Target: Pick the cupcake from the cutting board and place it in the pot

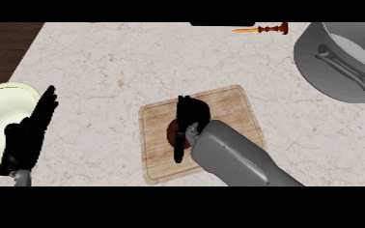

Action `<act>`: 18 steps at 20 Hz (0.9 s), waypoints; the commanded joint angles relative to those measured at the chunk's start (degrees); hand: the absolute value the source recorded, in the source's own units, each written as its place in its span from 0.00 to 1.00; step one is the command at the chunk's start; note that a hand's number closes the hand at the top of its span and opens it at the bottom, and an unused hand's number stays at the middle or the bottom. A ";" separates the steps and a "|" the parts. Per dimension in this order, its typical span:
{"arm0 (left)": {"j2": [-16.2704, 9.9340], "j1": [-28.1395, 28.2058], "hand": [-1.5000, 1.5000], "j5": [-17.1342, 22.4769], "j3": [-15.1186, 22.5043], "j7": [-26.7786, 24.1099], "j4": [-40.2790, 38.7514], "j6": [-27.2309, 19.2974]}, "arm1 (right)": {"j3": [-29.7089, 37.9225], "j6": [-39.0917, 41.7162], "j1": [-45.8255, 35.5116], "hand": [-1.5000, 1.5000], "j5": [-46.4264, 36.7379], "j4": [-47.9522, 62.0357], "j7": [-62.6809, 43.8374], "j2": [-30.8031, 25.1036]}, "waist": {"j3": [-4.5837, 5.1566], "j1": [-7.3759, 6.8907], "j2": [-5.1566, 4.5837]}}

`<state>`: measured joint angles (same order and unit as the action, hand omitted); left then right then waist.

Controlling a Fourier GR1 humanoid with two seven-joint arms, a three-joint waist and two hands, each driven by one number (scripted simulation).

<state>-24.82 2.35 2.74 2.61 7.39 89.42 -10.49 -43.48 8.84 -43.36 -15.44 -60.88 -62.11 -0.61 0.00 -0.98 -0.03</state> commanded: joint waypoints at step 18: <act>2.47 0.27 0.50 -2.21 -5.25 1.06 0.95 4.85 | -5.64 -2.54 -5.67 1.00 5.32 7.00 1.69 0.59 | -0.01 -0.35 -0.04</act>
<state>-22.59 1.44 0.26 -1.74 6.99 87.56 -6.45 -47.96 6.31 -46.70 -13.17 -53.25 -56.35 -0.47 0.03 -0.87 0.21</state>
